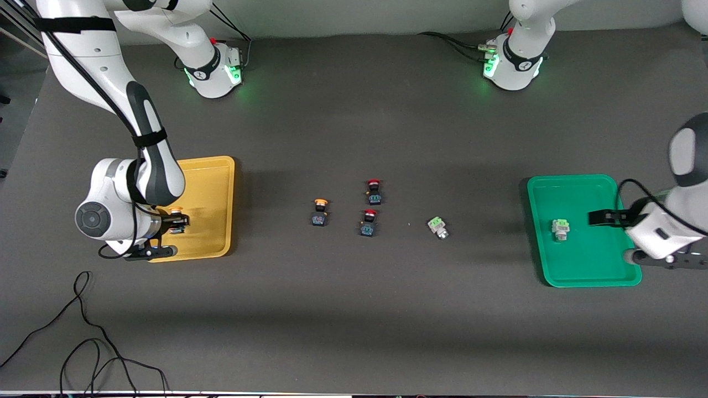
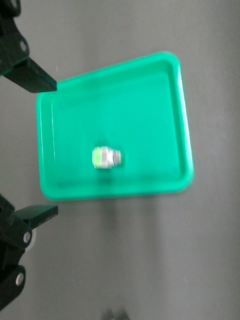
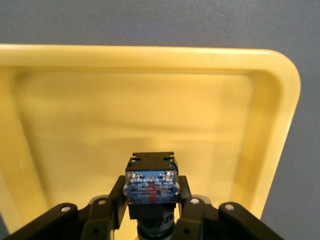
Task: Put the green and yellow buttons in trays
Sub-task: 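Release the green button in the green tray while the right gripper drops orange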
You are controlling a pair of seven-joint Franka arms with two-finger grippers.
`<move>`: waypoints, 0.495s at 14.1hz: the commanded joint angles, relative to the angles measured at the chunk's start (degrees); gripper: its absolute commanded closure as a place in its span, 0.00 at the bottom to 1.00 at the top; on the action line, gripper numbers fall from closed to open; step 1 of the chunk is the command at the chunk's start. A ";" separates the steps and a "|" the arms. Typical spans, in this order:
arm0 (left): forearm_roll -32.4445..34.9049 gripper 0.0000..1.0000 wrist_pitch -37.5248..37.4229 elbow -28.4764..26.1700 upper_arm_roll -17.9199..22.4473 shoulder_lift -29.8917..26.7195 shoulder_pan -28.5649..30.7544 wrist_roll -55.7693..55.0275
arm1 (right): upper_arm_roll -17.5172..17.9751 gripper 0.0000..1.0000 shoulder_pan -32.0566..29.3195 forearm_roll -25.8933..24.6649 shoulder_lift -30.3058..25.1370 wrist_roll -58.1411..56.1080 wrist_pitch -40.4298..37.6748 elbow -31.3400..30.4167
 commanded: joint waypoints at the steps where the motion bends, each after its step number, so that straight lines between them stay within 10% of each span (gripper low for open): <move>1: -0.66 0.00 1.10 -0.67 -0.57 2.53 -8.14 -16.18 | -0.24 1.00 0.06 1.21 1.12 -1.47 1.64 -0.23; 4: -3.39 0.00 5.49 -1.29 -0.49 5.00 -16.14 -33.16 | -0.24 0.07 0.15 1.21 0.42 -1.38 1.21 -0.23; 7: -3.48 0.00 10.66 -3.30 -0.49 5.80 -20.47 -46.44 | -0.24 0.00 0.15 1.21 -2.29 -0.94 -1.15 0.64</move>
